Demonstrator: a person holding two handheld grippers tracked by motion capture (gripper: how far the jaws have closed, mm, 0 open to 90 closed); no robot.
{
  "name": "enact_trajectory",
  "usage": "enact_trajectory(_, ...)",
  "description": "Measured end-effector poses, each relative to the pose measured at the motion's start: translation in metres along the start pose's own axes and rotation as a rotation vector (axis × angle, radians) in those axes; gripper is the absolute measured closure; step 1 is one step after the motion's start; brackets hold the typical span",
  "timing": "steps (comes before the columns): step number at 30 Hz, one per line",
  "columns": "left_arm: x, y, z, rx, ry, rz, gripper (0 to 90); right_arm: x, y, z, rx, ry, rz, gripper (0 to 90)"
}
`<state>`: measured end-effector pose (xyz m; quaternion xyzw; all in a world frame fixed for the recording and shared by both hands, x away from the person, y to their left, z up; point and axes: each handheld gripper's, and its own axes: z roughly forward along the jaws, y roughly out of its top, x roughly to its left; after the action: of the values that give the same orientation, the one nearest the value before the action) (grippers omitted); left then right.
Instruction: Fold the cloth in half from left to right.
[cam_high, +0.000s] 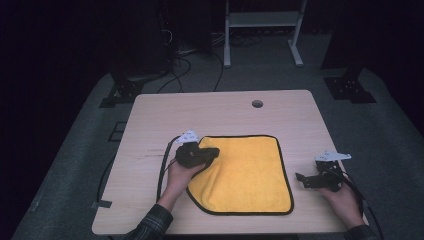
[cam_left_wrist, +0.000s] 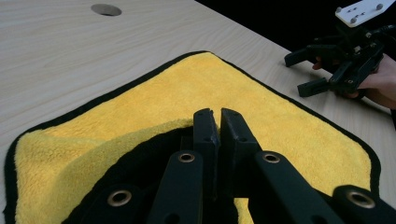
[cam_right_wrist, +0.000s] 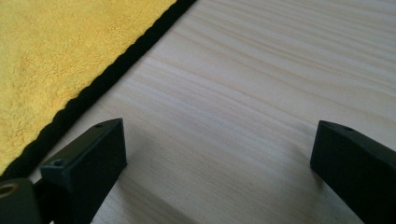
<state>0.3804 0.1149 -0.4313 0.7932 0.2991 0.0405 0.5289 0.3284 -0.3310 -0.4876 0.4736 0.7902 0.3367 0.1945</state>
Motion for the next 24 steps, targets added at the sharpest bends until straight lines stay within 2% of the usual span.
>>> enact_trajectory(24, -0.026, 0.023, 0.062, 0.039, -0.113, 0.04, 84.8, 0.0, 0.0, 0.0, 0.0, 0.0, 0.0, 2.6)
